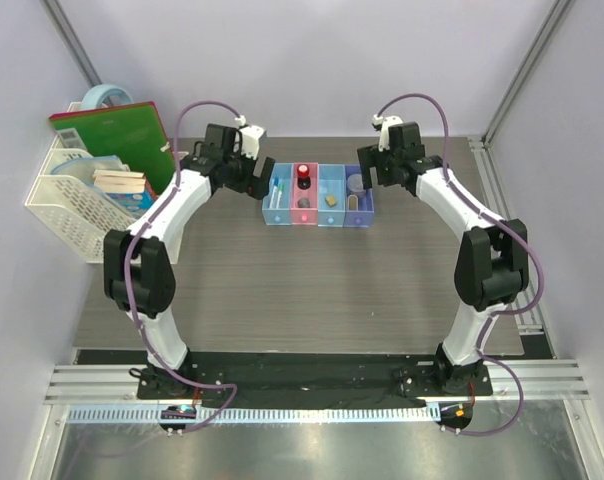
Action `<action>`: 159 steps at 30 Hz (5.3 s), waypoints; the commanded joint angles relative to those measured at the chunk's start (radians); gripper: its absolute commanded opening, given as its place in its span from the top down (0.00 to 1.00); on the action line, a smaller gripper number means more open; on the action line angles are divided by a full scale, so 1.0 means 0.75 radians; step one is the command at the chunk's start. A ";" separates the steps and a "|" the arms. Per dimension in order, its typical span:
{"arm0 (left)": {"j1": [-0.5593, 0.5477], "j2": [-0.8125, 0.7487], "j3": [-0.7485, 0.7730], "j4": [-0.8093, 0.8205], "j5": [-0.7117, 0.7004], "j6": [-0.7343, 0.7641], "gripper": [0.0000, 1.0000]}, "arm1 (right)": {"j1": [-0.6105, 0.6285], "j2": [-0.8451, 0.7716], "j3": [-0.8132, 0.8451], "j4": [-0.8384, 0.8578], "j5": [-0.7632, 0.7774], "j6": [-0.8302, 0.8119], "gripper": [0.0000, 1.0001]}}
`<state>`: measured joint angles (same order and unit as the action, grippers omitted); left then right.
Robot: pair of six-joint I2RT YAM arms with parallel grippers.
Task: Sort the stationery into containers
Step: Move the storage box to the center of the board, then reset both arms
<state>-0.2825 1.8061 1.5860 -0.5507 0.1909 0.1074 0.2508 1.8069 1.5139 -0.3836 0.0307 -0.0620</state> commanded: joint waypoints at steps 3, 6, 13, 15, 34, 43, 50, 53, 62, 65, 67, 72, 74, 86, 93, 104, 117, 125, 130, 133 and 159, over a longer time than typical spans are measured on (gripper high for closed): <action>0.019 0.073 0.055 0.137 -0.066 -0.063 0.00 | -0.013 0.084 0.082 0.002 0.039 0.027 0.04; 0.019 0.120 0.086 0.135 -0.079 -0.059 0.00 | -0.013 0.123 0.096 0.002 0.039 0.025 0.04; 0.017 0.261 0.125 0.135 -0.119 -0.035 0.00 | -0.013 0.184 0.096 0.002 0.049 0.015 0.04; 0.017 0.269 0.115 0.135 -0.118 -0.023 0.00 | -0.011 0.188 0.080 0.000 0.053 0.003 0.04; -0.051 0.218 -0.084 0.131 -0.023 0.029 0.00 | 0.066 0.131 -0.176 0.023 0.096 -0.032 0.04; -0.077 0.118 -0.204 0.112 -0.009 0.029 0.00 | 0.109 -0.010 -0.329 0.025 0.104 -0.026 0.04; -0.079 0.038 -0.251 0.090 -0.009 0.029 0.00 | 0.146 -0.124 -0.484 0.065 0.110 -0.009 0.04; -0.082 0.016 -0.251 0.082 -0.013 0.022 0.00 | 0.148 -0.145 -0.483 0.070 0.141 -0.024 0.04; -0.082 -0.164 -0.188 0.031 0.009 -0.027 0.00 | 0.148 -0.223 -0.362 0.023 0.221 -0.112 0.03; -0.079 -0.252 -0.147 -0.026 0.034 -0.021 0.00 | 0.148 -0.274 -0.299 -0.024 0.221 -0.167 0.02; -0.079 -0.305 -0.127 -0.069 0.032 -0.004 0.00 | 0.148 -0.337 -0.258 -0.069 0.203 -0.191 0.01; -0.079 -0.506 -0.078 -0.174 0.030 0.025 0.00 | 0.146 -0.480 -0.192 -0.214 0.017 -0.220 0.00; -0.079 -0.553 -0.094 -0.200 0.032 0.027 0.00 | 0.148 -0.550 -0.172 -0.255 -0.041 -0.212 0.00; -0.041 -0.913 -0.411 -0.092 -0.083 -0.039 0.00 | 0.144 -0.826 -0.304 -0.368 -0.297 -0.218 0.00; 0.070 -1.005 -0.484 -0.039 -0.048 -0.086 0.00 | 0.095 -0.851 -0.335 -0.329 -0.290 -0.191 0.00; 0.143 -0.951 -0.513 0.014 0.004 -0.084 0.00 | 0.075 -0.853 -0.411 -0.235 -0.166 -0.181 0.00; -0.049 -0.257 -0.164 0.088 -0.224 0.027 0.00 | 0.073 -0.851 -0.497 -0.172 0.094 -0.234 0.00; -0.122 0.028 -0.178 0.127 -0.246 0.031 0.00 | 0.064 -0.859 -0.501 -0.168 0.108 -0.245 0.00; -0.175 0.042 -0.237 0.127 -0.246 0.065 0.00 | 0.064 -0.851 -0.501 -0.168 0.104 -0.245 0.00; -0.200 0.030 -0.292 0.127 -0.281 0.080 0.00 | 0.064 -0.853 -0.497 -0.168 0.100 -0.241 0.00; -0.143 -0.591 -0.224 -0.055 -0.424 0.004 0.00 | 0.062 -0.953 -0.572 -0.204 -0.024 -0.234 0.00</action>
<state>-0.3836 1.5681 1.4490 -0.5461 -0.0776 0.1371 0.3035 1.1416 1.0931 -0.5549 0.0578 -0.2340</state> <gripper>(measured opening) 0.996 0.996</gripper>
